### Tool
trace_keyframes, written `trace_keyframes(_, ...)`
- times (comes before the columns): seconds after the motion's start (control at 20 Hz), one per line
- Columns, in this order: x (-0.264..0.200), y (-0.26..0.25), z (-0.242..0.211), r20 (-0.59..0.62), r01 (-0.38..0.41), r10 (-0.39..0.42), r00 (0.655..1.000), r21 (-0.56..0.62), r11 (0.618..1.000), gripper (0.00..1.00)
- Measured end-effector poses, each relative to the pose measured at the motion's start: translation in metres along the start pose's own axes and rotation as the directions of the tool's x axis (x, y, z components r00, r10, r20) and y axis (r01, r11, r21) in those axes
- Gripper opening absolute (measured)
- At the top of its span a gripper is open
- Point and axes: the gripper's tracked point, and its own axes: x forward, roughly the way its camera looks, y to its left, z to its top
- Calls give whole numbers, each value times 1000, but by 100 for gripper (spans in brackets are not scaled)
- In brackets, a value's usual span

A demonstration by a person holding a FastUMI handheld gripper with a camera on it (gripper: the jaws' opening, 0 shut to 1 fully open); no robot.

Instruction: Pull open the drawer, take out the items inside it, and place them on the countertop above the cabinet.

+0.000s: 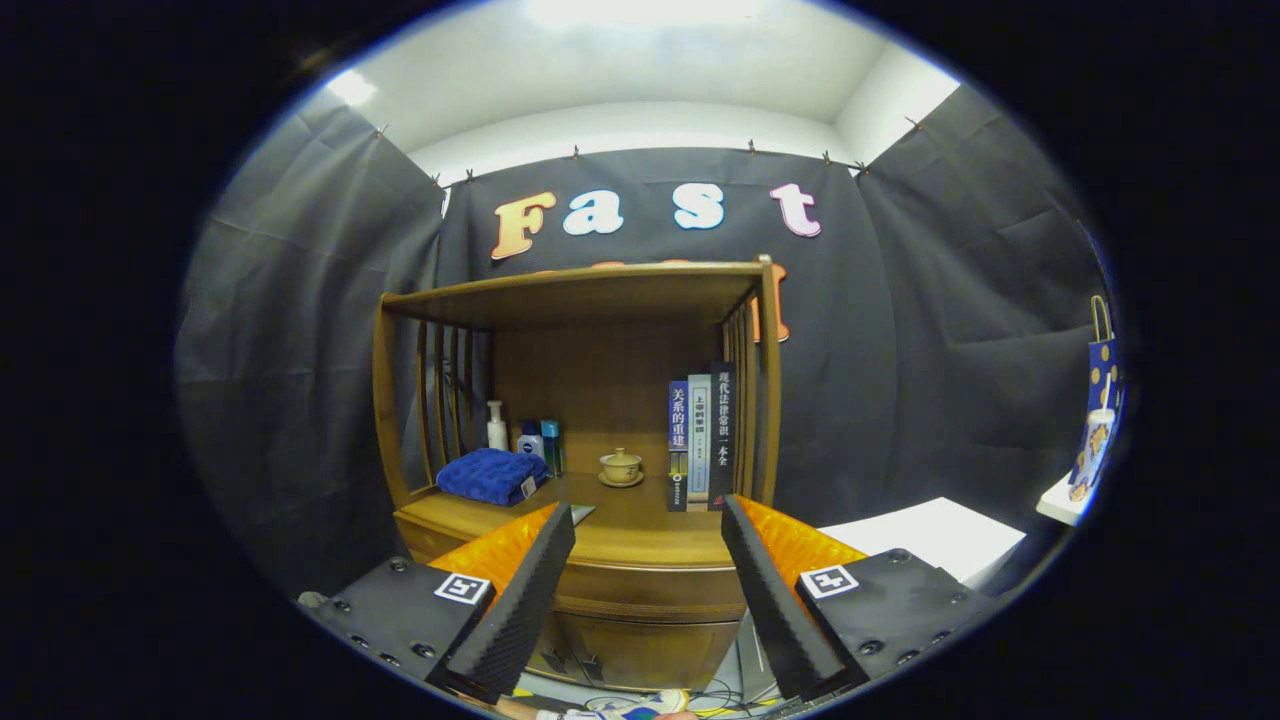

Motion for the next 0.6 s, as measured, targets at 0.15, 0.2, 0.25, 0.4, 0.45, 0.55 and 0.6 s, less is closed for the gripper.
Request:
trace_keyframes(0.15, -19, -11, 9, -18, 9, -10, 1000, -15, 1000, 97)
trace_keyframes(0.2, -26, -10, 10, -28, 2, -2, 1000, -17, 1000, 97)
trace_keyframes(0.25, -35, -8, 8, -34, -9, 8, 999, -8, 1000, 97)
trace_keyframes(0.4, -61, -3, 7, -50, -44, 45, 998, 26, 999, 98)
trace_keyframes(0.45, -66, -6, 9, -55, -45, 46, 997, 14, 999, 98)
trace_keyframes(0.55, -73, -20, 16, -40, -17, 16, 999, -23, 1000, 98)
trace_keyframes(0.6, -77, -24, 17, -37, 0, -1, 999, -34, 999, 98)
